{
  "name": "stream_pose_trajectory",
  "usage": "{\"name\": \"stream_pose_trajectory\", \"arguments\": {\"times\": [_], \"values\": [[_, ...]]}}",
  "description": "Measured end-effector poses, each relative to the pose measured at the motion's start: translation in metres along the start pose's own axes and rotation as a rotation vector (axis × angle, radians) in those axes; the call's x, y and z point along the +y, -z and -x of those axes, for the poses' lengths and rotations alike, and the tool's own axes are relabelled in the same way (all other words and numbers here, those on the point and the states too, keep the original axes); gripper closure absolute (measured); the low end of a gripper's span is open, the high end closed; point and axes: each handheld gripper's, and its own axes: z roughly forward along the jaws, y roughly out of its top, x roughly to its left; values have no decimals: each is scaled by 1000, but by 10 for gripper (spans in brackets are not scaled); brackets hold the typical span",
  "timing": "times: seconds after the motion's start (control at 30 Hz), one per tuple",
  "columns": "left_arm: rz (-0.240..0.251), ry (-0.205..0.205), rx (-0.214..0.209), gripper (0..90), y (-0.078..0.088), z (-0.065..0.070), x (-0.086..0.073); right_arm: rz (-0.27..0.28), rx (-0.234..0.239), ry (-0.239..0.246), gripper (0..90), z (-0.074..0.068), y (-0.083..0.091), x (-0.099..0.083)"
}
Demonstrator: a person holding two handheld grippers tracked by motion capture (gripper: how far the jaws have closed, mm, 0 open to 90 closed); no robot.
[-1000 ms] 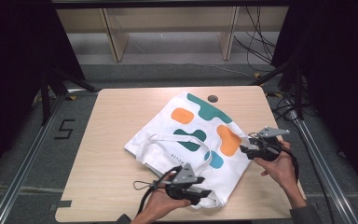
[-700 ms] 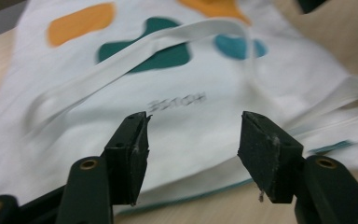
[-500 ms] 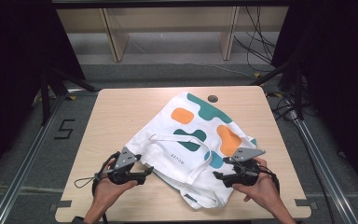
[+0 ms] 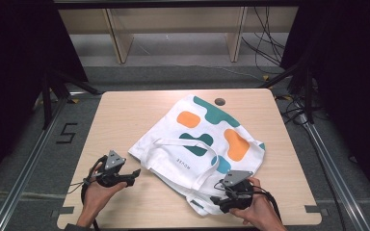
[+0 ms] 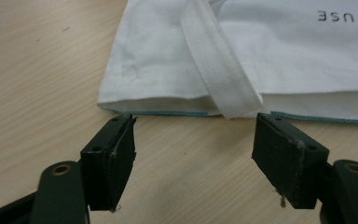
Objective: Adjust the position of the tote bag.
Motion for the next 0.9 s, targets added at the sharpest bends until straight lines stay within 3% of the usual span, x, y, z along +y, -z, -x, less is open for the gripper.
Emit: {"name": "stream_pose_trajectory", "arguments": {"times": [0.03, 0.1, 0.17, 0.23, 0.27, 0.3, 0.4, 0.43, 0.47, 0.53, 0.57, 0.6, 0.63, 0.67, 0.8, 0.83, 0.9], "values": [[-28, -36, -1, 290, 0, -3, -1, 0, 0, 0, 328, 0, 0, 0], [-33, -4, 4, 288, -1, -2, -3, -5, -4, 14, 329, -5, -4, -1], [-37, -26, 4, 285, -1, -5, -4, -18, -14, 51, 338, -6, -9, -1], [-38, -12, -4, 278, 1, -8, -5, -52, -27, 46, 381, -8, -12, -3], [-40, 9, -4, 277, 0, -8, -6, -73, -41, 29, 494, -10, -14, -5], [-43, 13, 8, 277, 0, -9, -6, -73, -41, 29, 494, -10, -14, -5], [-54, 12, 18, 274, -1, -13, -8, -80, 20, 2, 723, -8, -14, -7], [-28, 41, 39, 274, -4, -11, -9, -80, 28, 9, 786, -8, -12, -8], [-58, 18, 37, 273, -2, -14, -9, -73, 35, 16, 815, -8, -11, -9], [-41, 49, 43, 271, -5, -13, -10, -60, 24, 30, 862, -7, -4, -10], [-52, 29, 49, 271, -4, -14, -10, -49, 34, 30, 872, -4, 0, -10], [-40, 41, 52, 275, -5, -13, -11, -28, 33, 24, 874, -1, 5, -13], [-67, 10, 46, 275, -4, -15, -11, -28, 33, 24, 874, -1, 5, -13], [-64, 2, 59, 277, -4, -16, -11, -24, 26, 21, 875, 1, 9, -15], [-65, 2, 69, 283, -7, -14, -12, -3, -20, -5, 876, 8, 23, -26], [-61, 20, 63, 288, -9, -12, -13, 11, -38, 3, 876, 12, 26, -29], [-64, -5, 67, 290, -12, -8, -13, 29, -58, -23, 875, 17, 34, -35]]}}
